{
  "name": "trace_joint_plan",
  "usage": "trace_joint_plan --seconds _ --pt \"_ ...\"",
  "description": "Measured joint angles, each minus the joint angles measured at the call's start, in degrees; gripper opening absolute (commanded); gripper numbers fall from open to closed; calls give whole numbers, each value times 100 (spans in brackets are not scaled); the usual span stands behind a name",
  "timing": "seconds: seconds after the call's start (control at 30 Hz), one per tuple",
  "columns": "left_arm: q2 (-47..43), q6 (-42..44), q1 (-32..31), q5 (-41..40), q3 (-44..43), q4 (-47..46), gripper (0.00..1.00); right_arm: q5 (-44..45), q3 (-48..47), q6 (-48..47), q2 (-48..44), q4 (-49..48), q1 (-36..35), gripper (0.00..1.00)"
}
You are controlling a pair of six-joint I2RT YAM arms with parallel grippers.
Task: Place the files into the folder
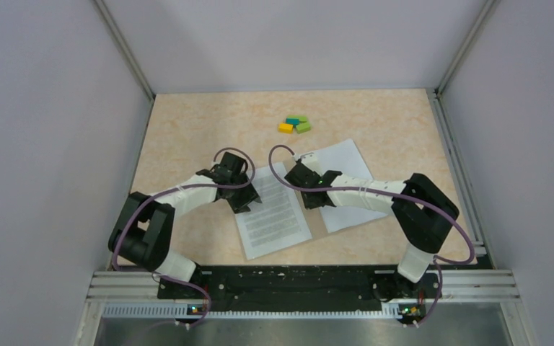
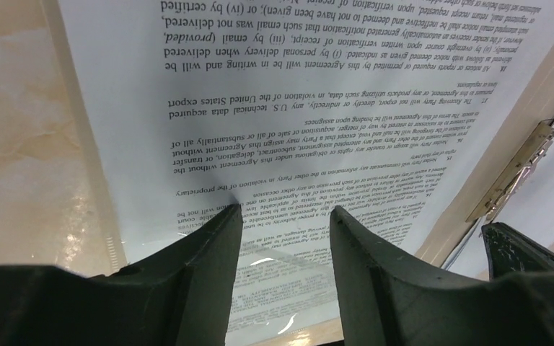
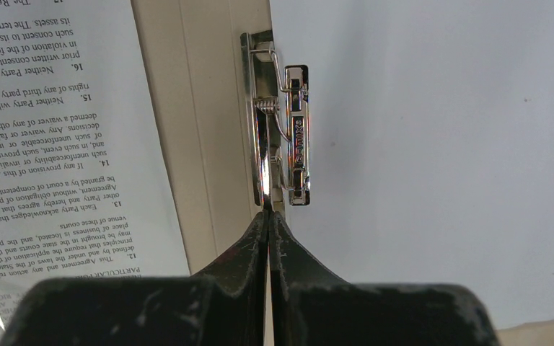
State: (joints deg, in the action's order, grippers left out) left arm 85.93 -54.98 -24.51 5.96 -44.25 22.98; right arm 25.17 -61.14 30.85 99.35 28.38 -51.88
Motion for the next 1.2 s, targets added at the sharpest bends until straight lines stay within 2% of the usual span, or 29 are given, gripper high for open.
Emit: trace_joint_plan --seconds 0.47,1.2 --pt "170 -627 -9 -245 -195 240 57 -146 81 72 -74 -72 105 0" --pt "175 -754 0 -264 -195 256 56 -177 223 131 -15 -225 131 0"
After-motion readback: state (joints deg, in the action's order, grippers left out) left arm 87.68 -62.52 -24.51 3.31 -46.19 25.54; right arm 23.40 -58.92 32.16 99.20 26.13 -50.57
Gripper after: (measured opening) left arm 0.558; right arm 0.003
